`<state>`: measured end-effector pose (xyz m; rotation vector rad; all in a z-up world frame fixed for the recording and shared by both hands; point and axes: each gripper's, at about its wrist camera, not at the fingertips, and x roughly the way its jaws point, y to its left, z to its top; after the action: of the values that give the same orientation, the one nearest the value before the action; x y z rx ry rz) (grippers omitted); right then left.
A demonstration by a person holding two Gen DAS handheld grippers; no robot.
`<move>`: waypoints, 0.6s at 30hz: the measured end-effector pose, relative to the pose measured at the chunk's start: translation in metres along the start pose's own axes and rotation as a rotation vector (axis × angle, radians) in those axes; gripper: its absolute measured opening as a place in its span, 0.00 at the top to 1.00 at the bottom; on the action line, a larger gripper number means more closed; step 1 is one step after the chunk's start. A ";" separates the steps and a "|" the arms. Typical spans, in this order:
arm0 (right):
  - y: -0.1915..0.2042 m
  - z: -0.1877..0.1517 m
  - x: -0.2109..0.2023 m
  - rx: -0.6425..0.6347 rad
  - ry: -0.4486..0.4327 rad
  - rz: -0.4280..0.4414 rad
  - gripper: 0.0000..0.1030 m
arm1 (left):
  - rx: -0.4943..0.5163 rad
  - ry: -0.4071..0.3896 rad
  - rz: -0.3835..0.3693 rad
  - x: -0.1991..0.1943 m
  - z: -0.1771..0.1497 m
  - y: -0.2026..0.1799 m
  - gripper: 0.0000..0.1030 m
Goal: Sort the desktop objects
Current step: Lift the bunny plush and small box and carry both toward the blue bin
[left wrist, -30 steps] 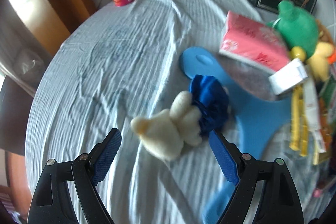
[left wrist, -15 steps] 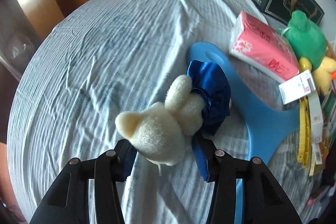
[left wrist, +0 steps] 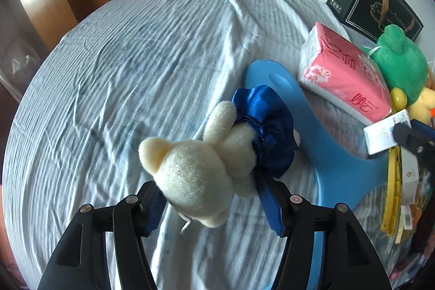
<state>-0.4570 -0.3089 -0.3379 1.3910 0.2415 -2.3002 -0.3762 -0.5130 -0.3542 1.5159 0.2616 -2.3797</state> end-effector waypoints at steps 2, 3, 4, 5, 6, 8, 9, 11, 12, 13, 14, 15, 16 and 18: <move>0.002 -0.002 0.007 -0.011 0.019 0.018 0.58 | 0.002 -0.005 0.005 -0.001 -0.001 -0.001 0.56; 0.002 -0.004 0.010 -0.007 0.029 0.029 0.66 | 0.001 -0.012 0.002 -0.004 -0.003 -0.001 0.57; 0.002 -0.006 0.009 -0.001 0.028 0.038 0.68 | 0.001 -0.020 -0.002 -0.008 -0.005 -0.001 0.58; 0.002 -0.008 0.006 0.005 0.017 0.045 0.69 | 0.000 -0.027 -0.005 -0.012 -0.006 -0.001 0.58; 0.003 -0.011 0.003 0.012 0.007 0.053 0.69 | -0.001 -0.034 -0.008 -0.016 -0.008 -0.001 0.58; 0.002 -0.013 -0.005 0.023 -0.016 0.062 0.71 | -0.002 -0.065 -0.011 -0.029 -0.011 -0.001 0.58; 0.002 -0.014 -0.010 0.030 -0.027 0.070 0.71 | -0.003 -0.082 -0.013 -0.037 -0.011 -0.001 0.58; 0.002 -0.015 -0.018 0.035 -0.037 0.082 0.71 | -0.009 -0.097 -0.025 -0.049 -0.011 -0.003 0.58; 0.002 -0.015 -0.021 0.034 -0.039 0.087 0.71 | -0.010 -0.105 -0.031 -0.055 -0.011 -0.004 0.58; 0.003 -0.015 -0.025 0.034 -0.043 0.091 0.71 | -0.010 -0.114 -0.034 -0.060 -0.011 -0.005 0.58; 0.004 -0.016 -0.029 0.034 -0.050 0.094 0.71 | -0.009 -0.122 -0.035 -0.065 -0.011 -0.006 0.58; 0.005 -0.016 -0.034 0.034 -0.056 0.097 0.71 | -0.007 -0.129 -0.035 -0.070 -0.011 -0.007 0.58; 0.006 -0.016 -0.038 0.033 -0.061 0.100 0.71 | -0.006 -0.135 -0.037 -0.075 -0.012 -0.008 0.58; 0.008 -0.018 -0.047 0.028 -0.074 0.101 0.71 | -0.005 -0.147 -0.030 -0.085 -0.013 -0.010 0.58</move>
<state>-0.4204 -0.2963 -0.3043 1.2980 0.1140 -2.2739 -0.3349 -0.4860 -0.2826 1.3351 0.2570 -2.4972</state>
